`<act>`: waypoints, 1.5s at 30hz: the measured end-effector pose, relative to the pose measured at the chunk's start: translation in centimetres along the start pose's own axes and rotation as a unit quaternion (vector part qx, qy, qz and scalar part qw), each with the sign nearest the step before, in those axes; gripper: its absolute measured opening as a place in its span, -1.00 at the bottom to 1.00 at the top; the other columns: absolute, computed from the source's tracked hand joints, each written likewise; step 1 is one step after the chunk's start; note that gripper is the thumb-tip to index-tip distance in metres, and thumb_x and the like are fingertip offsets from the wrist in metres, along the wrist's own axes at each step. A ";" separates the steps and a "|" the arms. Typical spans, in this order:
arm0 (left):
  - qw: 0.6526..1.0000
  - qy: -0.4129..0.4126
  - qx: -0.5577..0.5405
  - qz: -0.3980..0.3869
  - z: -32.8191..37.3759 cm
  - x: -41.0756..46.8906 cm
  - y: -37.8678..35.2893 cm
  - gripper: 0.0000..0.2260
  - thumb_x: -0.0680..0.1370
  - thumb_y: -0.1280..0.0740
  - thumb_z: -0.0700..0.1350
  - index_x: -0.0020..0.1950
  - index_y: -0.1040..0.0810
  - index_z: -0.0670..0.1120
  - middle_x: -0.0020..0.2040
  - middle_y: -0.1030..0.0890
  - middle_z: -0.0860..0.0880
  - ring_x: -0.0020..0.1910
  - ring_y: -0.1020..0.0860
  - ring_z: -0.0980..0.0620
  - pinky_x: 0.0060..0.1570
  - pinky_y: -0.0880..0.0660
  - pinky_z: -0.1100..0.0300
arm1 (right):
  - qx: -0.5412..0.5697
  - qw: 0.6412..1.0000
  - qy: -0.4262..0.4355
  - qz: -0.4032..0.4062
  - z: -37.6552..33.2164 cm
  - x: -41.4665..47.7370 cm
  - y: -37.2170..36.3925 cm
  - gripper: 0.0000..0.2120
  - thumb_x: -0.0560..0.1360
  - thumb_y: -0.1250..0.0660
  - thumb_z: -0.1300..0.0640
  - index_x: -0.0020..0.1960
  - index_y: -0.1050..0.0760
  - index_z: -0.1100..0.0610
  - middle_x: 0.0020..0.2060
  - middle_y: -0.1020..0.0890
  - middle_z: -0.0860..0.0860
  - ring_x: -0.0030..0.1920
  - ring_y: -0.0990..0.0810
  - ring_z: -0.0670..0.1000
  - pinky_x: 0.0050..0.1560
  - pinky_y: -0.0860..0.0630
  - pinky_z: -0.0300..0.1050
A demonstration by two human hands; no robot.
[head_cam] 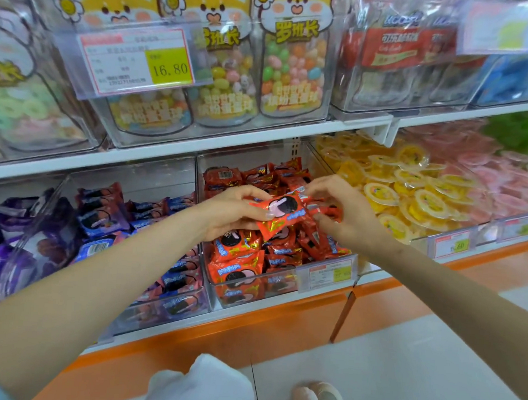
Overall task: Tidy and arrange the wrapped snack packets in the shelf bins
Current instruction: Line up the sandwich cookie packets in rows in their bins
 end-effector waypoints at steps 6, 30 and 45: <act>0.990 -0.104 0.100 0.002 1.1 -0.6 -0.4 -0.70 0.42 -0.40 -0.40 0.02 -0.53 -0.05 -0.10 -0.57 0.00 -0.15 -0.56 0.13 -0.19 -0.52 0.36 | 0.144 0.969 -0.193 -0.055 0.3 1.2 -0.9 -0.69 0.47 -0.40 0.05 0.18 -0.45 -0.03 -0.23 -0.55 0.02 -0.18 -0.50 -0.05 -0.05 -0.45 -0.11; 0.744 -0.116 0.657 0.035 -1.5 -3.4 3.2 -0.46 0.39 -0.35 0.28 0.26 -0.39 0.05 0.23 -0.42 0.05 0.19 -0.34 0.06 0.13 -0.16 0.18 | -0.225 0.931 -0.015 -0.289 0.5 2.9 -6.5 -0.67 0.44 -0.43 0.12 0.18 -0.49 0.06 0.09 -0.51 -0.01 0.05 -0.45 -0.04 0.18 -0.25 -0.06; 0.752 -0.124 0.647 0.018 -0.9 -3.9 2.1 -0.32 0.38 -0.42 0.21 0.39 -0.24 0.02 0.27 -0.33 0.06 0.21 -0.36 0.08 0.21 -0.15 0.16 | -0.314 0.928 0.022 -0.201 0.0 2.3 -5.9 -0.75 0.48 -0.35 -0.01 0.14 -0.51 0.00 0.09 -0.52 -0.04 0.13 -0.45 0.01 0.22 -0.13 -0.07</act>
Point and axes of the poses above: each hand's wrist, its own x-axis towards the middle knuckle, its own y-axis out of the back of the hand, z = x × y, the point moved 4 cm from there along x, towards the middle knuckle
